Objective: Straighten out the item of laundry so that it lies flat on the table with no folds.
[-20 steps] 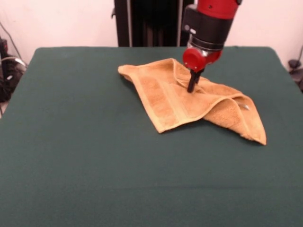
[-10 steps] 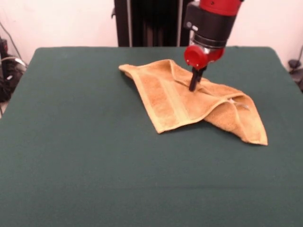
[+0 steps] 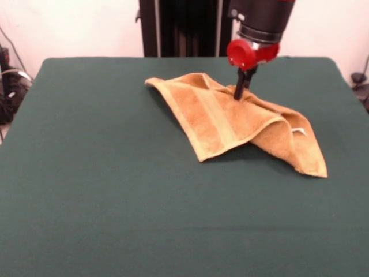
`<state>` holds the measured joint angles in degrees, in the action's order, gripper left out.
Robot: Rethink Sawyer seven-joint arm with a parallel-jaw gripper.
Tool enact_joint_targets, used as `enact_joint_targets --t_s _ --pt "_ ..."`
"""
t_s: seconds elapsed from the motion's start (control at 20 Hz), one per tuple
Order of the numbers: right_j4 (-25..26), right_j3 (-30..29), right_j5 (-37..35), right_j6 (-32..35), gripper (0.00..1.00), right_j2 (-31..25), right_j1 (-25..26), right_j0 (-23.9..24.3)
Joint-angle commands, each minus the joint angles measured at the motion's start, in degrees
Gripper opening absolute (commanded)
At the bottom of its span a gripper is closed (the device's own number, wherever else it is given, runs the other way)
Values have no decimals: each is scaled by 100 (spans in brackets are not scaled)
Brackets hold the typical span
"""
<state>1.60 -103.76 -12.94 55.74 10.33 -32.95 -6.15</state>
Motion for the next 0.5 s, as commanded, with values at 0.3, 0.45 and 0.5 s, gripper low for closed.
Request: enact_joint_targets --t_s 0.3,0.45,0.5 --pt "-607 -328 -806 1589 0 -649 26 -51" --pt "-622 -322 -721 1589 0 -604 85 -89" --pt "-624 -335 -689 1585 0 -606 84 -90"
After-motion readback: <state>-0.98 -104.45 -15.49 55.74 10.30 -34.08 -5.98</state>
